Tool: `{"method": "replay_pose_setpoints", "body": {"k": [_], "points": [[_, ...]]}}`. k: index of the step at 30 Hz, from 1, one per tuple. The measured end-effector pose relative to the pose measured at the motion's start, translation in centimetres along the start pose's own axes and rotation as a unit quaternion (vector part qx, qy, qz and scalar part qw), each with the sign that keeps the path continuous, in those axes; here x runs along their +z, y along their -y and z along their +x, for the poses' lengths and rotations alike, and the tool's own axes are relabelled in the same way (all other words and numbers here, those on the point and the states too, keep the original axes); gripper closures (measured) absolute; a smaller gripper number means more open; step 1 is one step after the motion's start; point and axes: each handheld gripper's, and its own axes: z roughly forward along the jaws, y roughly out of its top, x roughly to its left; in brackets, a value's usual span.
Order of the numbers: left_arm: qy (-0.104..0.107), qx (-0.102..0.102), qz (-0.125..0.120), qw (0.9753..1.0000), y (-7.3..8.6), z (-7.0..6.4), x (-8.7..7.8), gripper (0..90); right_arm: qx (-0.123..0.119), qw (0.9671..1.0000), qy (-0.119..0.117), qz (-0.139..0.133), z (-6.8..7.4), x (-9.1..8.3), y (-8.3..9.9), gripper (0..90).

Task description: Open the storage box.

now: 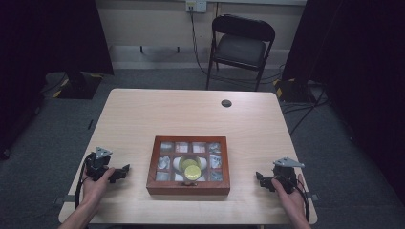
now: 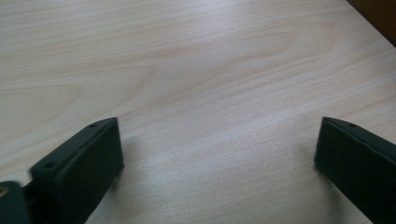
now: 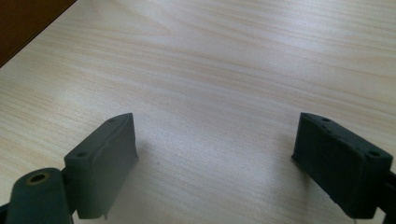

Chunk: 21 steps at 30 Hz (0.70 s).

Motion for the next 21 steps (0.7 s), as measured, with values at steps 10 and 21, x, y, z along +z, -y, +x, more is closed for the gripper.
{"method": "replay_pose_setpoints", "body": {"k": [10, 21], "points": [[0.002, 0.001, 0.001, 1.0, 0.0, 0.0, 0.0, 0.0, -0.002, 1.0, -0.006, 0.006, 0.3, -0.2, -0.1, 14.4], [0.007, 0.003, -0.002, 1.0, 0.0, 0.1, 0.0, 0.0, -0.008, 0.9977, -0.067, 0.0, 1.4, -1.0, -0.6, 17.0]]}}
